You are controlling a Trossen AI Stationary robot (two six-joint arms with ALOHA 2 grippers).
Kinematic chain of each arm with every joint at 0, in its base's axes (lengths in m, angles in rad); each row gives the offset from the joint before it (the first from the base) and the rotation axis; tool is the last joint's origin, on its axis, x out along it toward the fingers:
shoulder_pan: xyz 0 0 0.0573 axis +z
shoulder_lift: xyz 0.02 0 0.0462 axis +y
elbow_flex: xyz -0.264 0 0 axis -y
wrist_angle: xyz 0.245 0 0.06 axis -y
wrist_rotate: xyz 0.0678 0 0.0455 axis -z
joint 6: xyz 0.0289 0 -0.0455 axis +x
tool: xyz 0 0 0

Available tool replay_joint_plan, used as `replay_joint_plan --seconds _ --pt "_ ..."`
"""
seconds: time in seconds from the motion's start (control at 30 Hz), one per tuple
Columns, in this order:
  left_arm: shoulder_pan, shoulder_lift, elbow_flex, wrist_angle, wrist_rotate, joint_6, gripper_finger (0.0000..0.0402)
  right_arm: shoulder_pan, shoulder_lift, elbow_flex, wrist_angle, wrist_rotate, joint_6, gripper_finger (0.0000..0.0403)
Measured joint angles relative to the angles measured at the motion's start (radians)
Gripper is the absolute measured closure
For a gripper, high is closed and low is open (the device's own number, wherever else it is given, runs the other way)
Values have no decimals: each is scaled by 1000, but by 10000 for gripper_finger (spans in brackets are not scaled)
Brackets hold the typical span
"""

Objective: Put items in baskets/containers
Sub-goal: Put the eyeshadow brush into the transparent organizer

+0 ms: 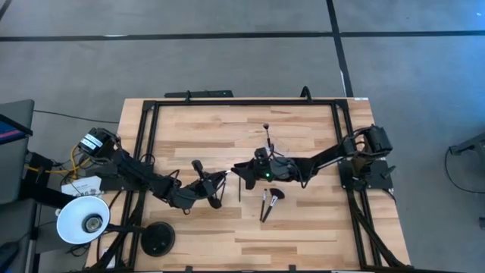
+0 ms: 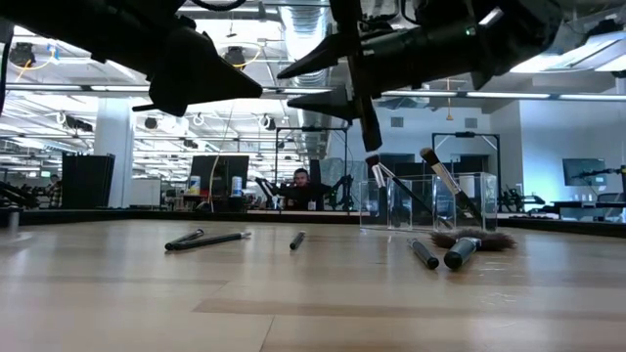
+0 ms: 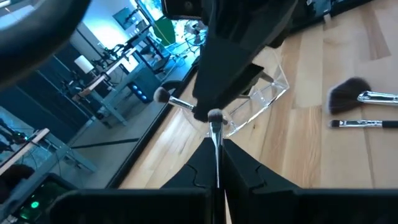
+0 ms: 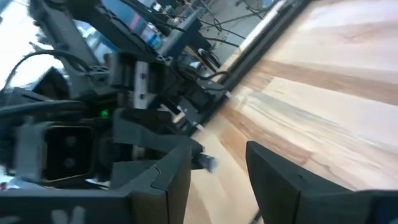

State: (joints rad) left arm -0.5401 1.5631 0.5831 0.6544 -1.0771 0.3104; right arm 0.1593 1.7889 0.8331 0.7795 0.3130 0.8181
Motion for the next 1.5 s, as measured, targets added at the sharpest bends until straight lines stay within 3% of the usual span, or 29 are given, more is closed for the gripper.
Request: replay_joint_plan --seconds 0.37,0.73,1.0,1.13,1.4,1.5 --pt "29 0 0 6 13 56 392 4 0 61 -80 0 -13 256" --pt "27 -1 0 46 15 138 400 4 0 64 -97 -2 -4 284" --pt "33 -1 0 50 15 183 400 -6 0 64 -69 -79 -9 307" --pt "31 -11 0 50 16 182 400 -6 0 64 -71 -79 -167 316" --pt "32 -123 -35 23 10 -44 378 2 0 64 -287 -69 -243 316" --pt "32 -171 -71 16 31 -106 358 20 0 64 -398 -9 -243 303"
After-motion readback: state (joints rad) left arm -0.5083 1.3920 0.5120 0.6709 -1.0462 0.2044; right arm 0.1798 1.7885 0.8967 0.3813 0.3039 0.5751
